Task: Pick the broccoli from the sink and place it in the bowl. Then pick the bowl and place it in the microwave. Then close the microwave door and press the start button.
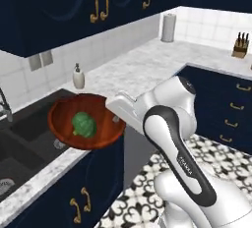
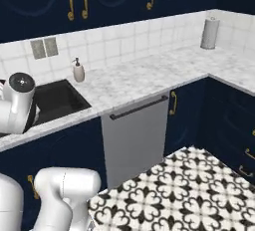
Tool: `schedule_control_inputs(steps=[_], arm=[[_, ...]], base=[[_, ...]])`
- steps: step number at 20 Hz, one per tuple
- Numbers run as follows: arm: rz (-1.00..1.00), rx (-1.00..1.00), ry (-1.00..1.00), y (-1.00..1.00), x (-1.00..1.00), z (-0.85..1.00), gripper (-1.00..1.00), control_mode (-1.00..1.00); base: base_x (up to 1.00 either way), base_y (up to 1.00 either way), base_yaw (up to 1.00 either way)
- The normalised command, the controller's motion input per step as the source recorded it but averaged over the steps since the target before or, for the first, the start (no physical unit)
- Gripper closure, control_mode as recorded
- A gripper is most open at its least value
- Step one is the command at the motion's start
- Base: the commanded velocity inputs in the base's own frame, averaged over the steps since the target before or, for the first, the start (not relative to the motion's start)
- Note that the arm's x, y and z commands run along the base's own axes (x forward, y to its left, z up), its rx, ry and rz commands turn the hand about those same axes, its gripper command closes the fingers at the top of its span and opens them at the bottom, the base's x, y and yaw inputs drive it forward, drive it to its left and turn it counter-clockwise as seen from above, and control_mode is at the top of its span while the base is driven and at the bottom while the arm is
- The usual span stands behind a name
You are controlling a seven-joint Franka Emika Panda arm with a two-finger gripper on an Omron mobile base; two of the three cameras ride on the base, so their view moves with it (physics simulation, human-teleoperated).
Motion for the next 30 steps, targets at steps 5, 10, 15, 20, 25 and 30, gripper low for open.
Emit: schedule_control_inputs(steps=[5,10,15,20,25,30], arm=[[0.0,0.0,0.0,0.0,0.0,0.0,1.0,1.0],[0.0,0.0,0.0,0.0,0.0,0.0,1.0,1.0],[0.0,0.0,0.0,0.0,0.0,0.0,1.0,1.0],[0.0,0.0,0.0,0.0,0.0,0.0,1.0,1.0],[0.0,0.0,0.0,0.0,0.0,0.0,1.0,1.0],[0.0,0.0,0.0,0.0,0.0,0.0,1.0,1.0]], base=[[-0.12,0.0,-0.97],[-0.01,-0.08,-0.91],[0.0,-0.32,-0.85],[0.0,-0.27,-0.84],[0.13,-0.33,-0.86],[0.33,-0.32,-0.86]])
